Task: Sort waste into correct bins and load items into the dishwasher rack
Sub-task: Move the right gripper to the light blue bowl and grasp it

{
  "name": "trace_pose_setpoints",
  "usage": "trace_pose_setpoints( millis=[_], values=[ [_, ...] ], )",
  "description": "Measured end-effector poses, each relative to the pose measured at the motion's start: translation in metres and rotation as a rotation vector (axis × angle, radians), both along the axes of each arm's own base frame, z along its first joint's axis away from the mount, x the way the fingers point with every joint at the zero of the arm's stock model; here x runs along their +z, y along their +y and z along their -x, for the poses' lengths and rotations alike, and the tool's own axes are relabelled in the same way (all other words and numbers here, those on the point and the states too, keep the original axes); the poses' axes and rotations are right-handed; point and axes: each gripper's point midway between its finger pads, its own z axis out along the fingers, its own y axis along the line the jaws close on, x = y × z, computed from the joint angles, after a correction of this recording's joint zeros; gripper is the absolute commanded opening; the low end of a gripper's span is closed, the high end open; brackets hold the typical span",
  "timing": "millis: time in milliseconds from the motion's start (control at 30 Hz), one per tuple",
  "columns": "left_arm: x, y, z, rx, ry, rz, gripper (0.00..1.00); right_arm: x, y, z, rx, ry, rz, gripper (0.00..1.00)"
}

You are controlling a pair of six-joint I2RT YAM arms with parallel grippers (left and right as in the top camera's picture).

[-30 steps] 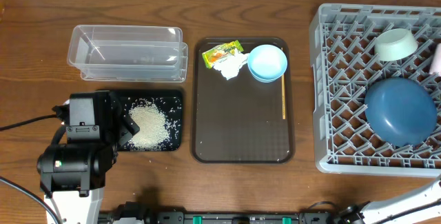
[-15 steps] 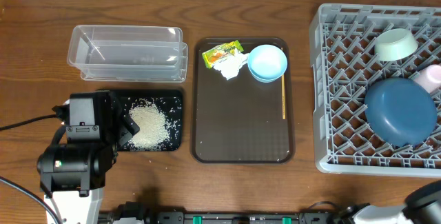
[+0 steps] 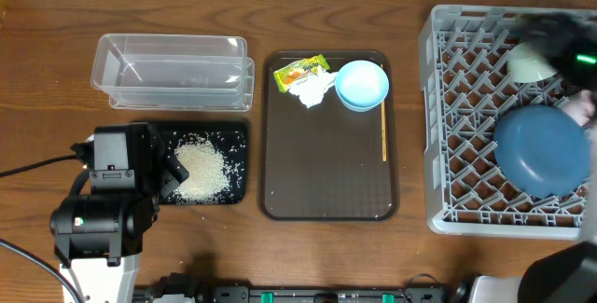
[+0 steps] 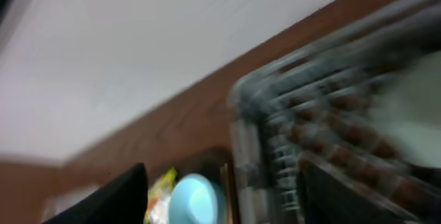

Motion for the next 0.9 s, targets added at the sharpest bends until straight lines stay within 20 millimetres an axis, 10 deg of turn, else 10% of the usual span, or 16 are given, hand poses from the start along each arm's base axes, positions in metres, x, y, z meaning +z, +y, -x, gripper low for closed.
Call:
trace_pose_setpoints(
  millis=[167,367,600,733,900],
  values=[
    [0.000,0.000,0.000,0.000,0.000,0.000,0.93,-0.024,0.133,-0.010,0.216,0.012,0.219,0.64],
    [0.000,0.000,0.000,0.000,0.000,0.000,0.93,-0.116,0.222,-0.009,0.361,0.144,0.516,0.72],
    [0.000,0.000,0.000,0.000,0.000,0.000,0.93,-0.220,0.245,0.005,0.462,0.326,0.739,0.72],
    [0.000,0.000,0.000,0.000,0.000,0.000,0.93,-0.236,0.251,0.011,0.496,0.348,0.780,0.65],
    [0.000,0.000,0.000,0.000,0.000,0.000,0.93,-0.241,0.254,0.012,0.517,0.354,0.793,0.32]
  ],
)
